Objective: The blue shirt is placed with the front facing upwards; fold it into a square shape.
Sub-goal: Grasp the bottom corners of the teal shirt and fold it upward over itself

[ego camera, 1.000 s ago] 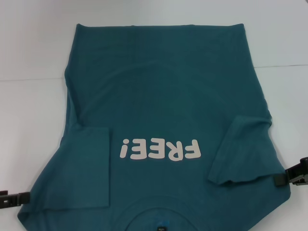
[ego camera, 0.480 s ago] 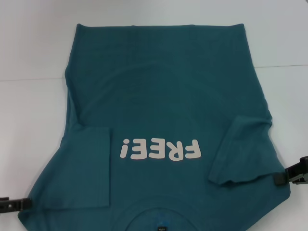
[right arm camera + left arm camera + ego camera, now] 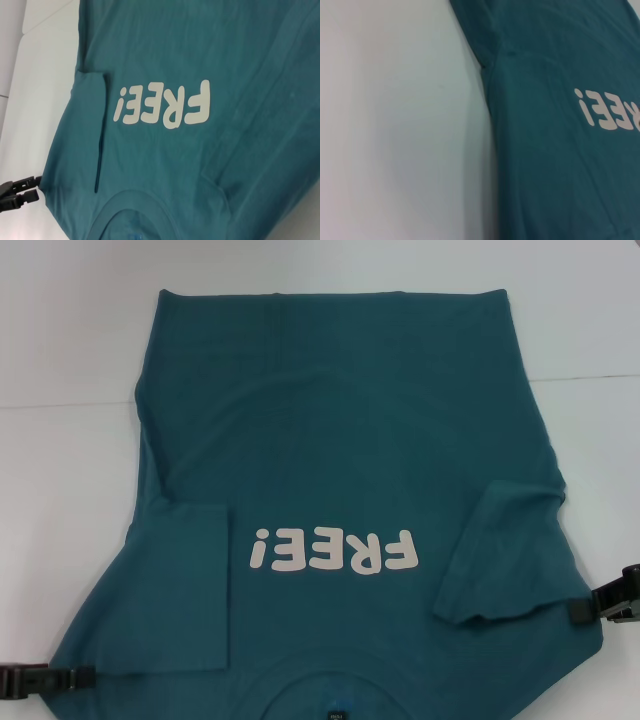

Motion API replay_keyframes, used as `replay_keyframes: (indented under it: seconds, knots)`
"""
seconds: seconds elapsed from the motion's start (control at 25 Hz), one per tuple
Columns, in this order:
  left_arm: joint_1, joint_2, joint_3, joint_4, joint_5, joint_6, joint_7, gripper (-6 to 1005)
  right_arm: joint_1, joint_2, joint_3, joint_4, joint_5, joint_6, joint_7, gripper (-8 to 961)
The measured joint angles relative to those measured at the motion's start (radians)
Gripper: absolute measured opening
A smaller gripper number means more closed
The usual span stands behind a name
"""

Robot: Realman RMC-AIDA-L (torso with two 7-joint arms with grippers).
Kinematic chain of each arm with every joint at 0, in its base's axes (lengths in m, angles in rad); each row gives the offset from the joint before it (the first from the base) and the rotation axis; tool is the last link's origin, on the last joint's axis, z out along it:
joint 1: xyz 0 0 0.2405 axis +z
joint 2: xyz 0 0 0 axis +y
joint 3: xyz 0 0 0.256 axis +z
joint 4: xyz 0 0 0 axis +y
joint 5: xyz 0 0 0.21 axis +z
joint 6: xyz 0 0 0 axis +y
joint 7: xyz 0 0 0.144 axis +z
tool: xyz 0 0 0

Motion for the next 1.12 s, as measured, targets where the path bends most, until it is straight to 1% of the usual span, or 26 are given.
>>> replay_keyframes:
  seconds: [0.28, 0.4, 0.52, 0.64, 0.84, 1.12]
  knots:
    - [-0.013, 0.002, 0.006, 0.025, -0.001, 0.007, 0.007, 910, 0.002, 0.000, 0.000, 0.000, -0.002, 0.001, 0.001, 44]
    - [-0.016, 0.000, 0.040, 0.032, 0.003, 0.000, 0.007, 770, 0.003, 0.000, 0.000, 0.000, -0.002, 0.002, 0.001, 45]
    - [-0.022, -0.004, 0.061, 0.033, 0.004, -0.008, 0.001, 654, 0.003, 0.000, 0.000, 0.000, 0.000, 0.002, 0.000, 45]
    - [-0.024, -0.005, 0.060, 0.029, 0.003, -0.018, -0.007, 537, 0.004, 0.000, 0.000, 0.000, 0.001, 0.002, 0.000, 45]
    - [-0.024, -0.006, 0.053, 0.020, -0.002, -0.018, -0.015, 288, 0.005, 0.000, 0.004, 0.000, 0.001, 0.001, 0.000, 45]
    - [-0.016, -0.006, 0.051, 0.000, -0.010, -0.004, -0.030, 144, 0.008, -0.001, 0.009, 0.000, 0.005, -0.003, 0.000, 44]
